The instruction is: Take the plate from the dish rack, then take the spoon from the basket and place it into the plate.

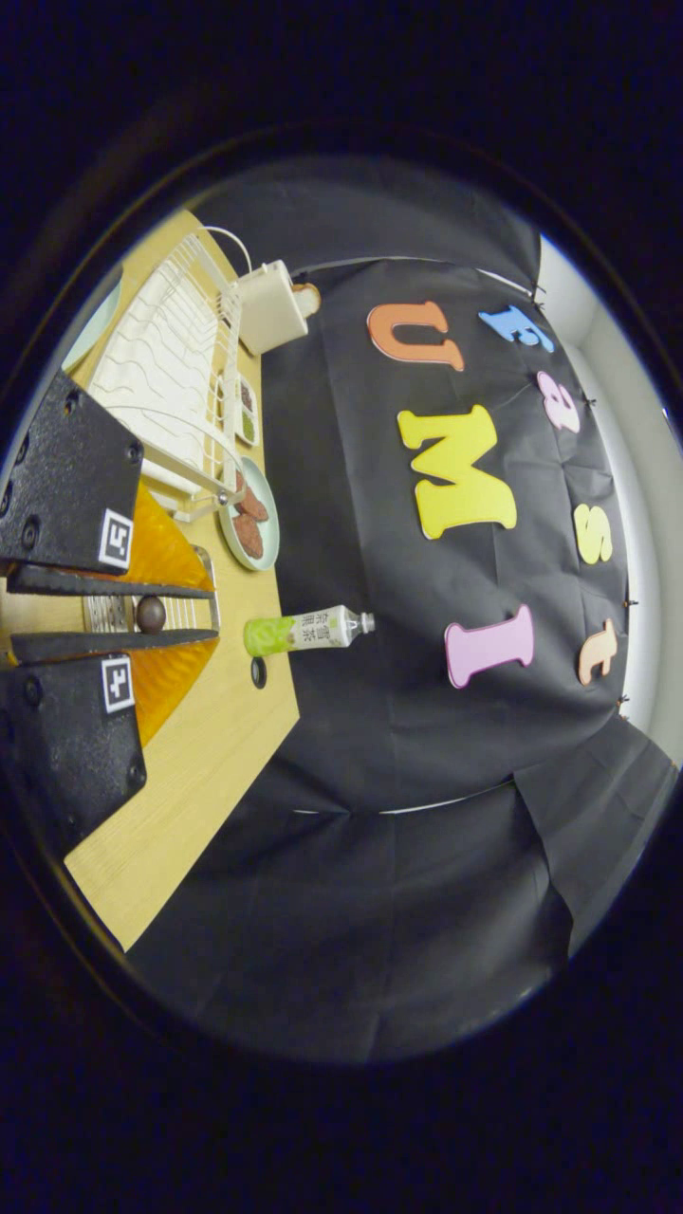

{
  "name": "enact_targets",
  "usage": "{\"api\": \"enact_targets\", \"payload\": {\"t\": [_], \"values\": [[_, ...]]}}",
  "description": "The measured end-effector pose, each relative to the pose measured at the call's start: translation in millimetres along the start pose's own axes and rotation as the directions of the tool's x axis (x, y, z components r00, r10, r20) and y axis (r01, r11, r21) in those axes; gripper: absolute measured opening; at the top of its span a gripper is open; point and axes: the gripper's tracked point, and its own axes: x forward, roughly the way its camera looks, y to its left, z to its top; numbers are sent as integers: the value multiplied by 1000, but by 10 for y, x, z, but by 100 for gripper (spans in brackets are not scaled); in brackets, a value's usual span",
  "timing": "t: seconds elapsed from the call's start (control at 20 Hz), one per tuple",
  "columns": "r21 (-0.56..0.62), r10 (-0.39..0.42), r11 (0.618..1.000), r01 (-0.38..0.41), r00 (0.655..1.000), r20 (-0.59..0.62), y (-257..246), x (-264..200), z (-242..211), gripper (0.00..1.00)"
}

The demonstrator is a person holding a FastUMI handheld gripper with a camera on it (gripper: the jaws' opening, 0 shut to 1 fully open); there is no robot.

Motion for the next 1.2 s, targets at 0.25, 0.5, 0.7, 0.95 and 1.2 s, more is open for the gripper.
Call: {"api": "enact_targets", "payload": {"t": [0.25, 0.5, 0.7, 0.95, 1.2], "values": [[-66, 9, 998, -8, 1000, 18, 123, -33, 210, 13], [-94, 32, 995, -26, 998, 60, 251, -142, 574, 9], [-111, 69, 992, -58, 993, 99, 399, -453, 886, 9], [-167, 188, 973, -159, 966, 175, 866, -1179, 1245, 9], [-200, 424, 898, -393, 893, 149, 1629, -1947, 1168, 9]]}}
